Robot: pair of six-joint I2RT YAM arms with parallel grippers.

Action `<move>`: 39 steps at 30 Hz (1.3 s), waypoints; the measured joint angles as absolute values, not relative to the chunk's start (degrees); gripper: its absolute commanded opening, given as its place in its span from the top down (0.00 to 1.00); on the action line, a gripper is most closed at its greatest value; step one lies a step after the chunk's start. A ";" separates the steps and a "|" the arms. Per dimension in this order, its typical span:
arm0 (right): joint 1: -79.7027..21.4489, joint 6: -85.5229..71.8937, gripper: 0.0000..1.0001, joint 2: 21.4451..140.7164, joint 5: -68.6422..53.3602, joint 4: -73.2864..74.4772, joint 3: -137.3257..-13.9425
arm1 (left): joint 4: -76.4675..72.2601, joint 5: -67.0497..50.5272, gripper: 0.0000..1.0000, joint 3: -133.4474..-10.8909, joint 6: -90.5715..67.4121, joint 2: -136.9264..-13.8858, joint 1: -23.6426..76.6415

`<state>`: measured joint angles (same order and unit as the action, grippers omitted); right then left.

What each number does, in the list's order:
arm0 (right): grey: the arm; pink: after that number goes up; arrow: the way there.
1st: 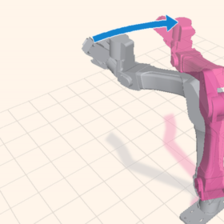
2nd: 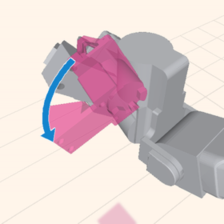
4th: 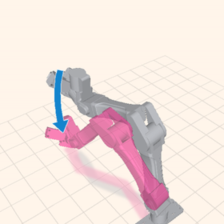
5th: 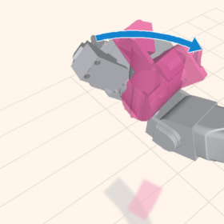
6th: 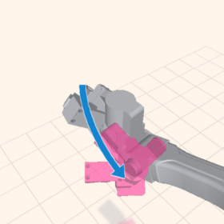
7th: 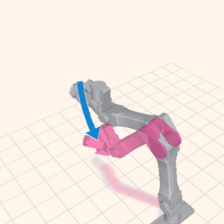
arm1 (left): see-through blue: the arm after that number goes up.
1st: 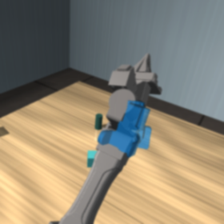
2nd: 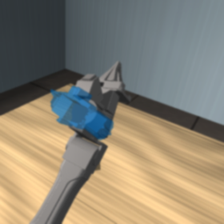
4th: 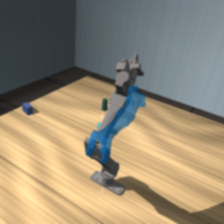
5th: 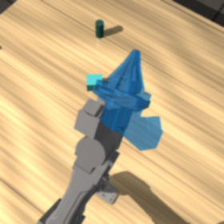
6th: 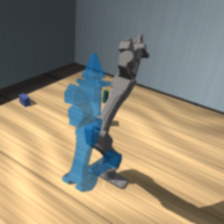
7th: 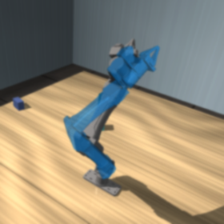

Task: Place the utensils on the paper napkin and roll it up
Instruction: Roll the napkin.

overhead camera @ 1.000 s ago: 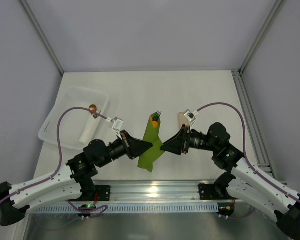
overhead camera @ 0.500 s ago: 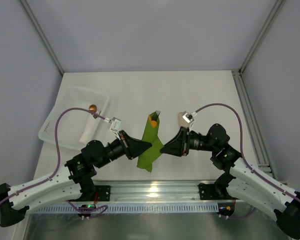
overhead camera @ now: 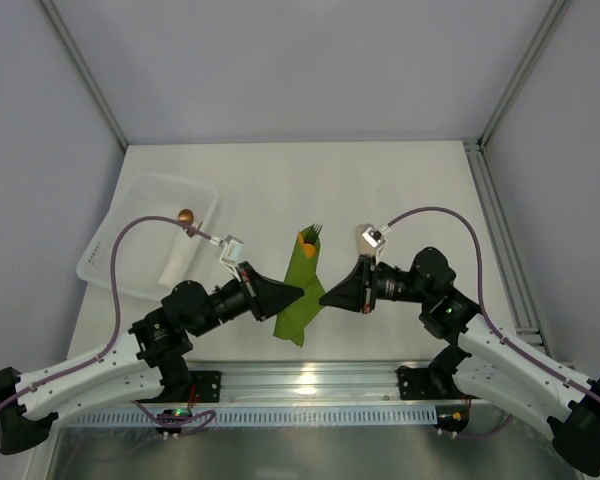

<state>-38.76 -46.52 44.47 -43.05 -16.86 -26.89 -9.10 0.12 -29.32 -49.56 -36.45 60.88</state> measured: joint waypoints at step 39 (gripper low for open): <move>-45.39 -49.39 0.90 63.55 -40.75 -28.97 -33.78 | -12.36 -0.14 1.00 -27.59 -52.18 -36.60 60.55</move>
